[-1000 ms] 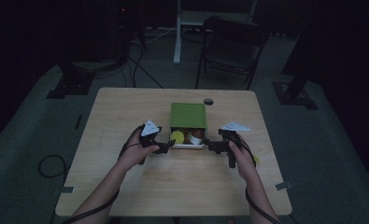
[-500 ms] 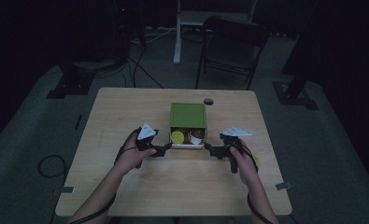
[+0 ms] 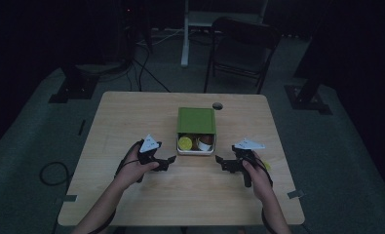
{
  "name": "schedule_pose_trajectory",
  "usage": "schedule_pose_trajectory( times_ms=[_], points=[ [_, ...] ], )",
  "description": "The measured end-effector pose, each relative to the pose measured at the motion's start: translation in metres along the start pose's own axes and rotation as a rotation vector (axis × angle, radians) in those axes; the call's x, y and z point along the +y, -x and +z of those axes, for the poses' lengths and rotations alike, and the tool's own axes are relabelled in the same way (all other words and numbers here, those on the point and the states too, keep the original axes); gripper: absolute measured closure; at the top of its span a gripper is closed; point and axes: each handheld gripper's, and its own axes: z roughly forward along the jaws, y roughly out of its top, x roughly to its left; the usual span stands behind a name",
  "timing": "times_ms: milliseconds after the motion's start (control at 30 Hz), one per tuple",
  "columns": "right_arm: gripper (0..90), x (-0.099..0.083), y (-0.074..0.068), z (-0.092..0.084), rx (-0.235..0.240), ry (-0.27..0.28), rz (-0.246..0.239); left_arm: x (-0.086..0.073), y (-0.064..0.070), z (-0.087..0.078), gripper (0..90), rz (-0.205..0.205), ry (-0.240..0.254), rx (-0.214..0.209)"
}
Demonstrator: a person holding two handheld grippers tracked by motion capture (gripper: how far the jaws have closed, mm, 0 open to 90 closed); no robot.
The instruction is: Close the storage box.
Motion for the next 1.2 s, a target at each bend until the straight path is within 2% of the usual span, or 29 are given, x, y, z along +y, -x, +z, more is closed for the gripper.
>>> schedule_pose_trajectory(
  times_ms=[367, 700, 1200],
  points=[
    [10.7, -0.018, -0.001, -0.01, -0.012, -0.019, -0.004, -0.022, -0.001, -0.013, 14.5, -0.018, -0.031, 0.008],
    [10.7, -0.031, 0.001, -0.02, -0.034, -0.037, -0.009, -0.034, -0.001, -0.025, 14.5, -0.029, -0.048, 0.017],
    [10.7, -0.046, 0.002, -0.029, -0.079, -0.073, -0.051, -0.055, -0.011, -0.047, 14.5, -0.065, -0.083, 0.086]
  ],
)
